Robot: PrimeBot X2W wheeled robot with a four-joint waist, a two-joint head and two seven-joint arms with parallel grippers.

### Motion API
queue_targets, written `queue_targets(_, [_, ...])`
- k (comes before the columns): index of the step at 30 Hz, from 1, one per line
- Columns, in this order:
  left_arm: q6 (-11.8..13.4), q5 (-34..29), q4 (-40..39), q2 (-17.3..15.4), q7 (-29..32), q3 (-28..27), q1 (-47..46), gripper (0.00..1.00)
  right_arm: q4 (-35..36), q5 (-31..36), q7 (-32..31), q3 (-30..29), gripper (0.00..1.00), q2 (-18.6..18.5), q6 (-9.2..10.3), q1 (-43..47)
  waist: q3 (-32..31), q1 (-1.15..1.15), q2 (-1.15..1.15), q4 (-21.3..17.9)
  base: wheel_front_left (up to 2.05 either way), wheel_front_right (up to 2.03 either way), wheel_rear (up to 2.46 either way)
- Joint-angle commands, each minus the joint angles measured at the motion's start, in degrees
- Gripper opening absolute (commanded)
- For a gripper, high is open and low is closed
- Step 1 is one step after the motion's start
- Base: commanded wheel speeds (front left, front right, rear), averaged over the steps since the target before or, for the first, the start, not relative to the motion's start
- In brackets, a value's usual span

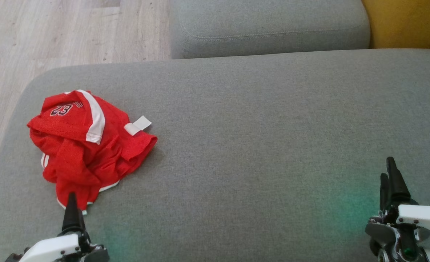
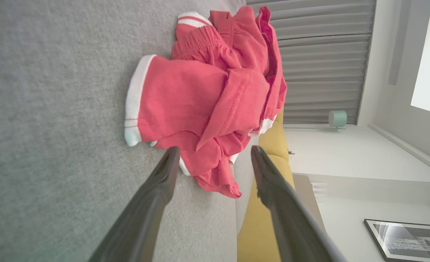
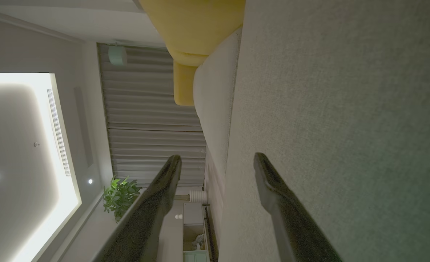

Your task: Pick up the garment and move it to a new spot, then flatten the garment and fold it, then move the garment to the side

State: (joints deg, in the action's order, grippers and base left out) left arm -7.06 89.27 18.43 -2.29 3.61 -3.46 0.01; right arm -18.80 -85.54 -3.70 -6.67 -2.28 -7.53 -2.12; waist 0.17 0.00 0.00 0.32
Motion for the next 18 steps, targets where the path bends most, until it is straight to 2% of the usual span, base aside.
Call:
queue_targets(1, [-0.1,-1.1,-2.0,-0.2,-0.6,-0.2,-1.9,1.00,2.5,1.7,0.6,0.2,1.00,-0.2,0.01,-2.2,0.0,0.00,0.00,0.1,0.00,0.00,0.00])
queue_targets(9, [0.4,-6.2,-4.1,-0.3,-2.0,-1.4,-2.2,1.00,4.7,9.7,2.0,1.0,1.00,-0.2,0.01,-2.2,0.1,0.00,0.00,0.3,0.00,0.00,0.00])
queue_targets(18, [2.8,-14.5,-9.6,-0.3,-3.5,-1.3,-3.0,1.00,7.5,19.2,3.5,2.4,1.00,-0.3,0.01,-2.4,0.2,0.00,0.00,0.1,0.00,0.00,0.00])
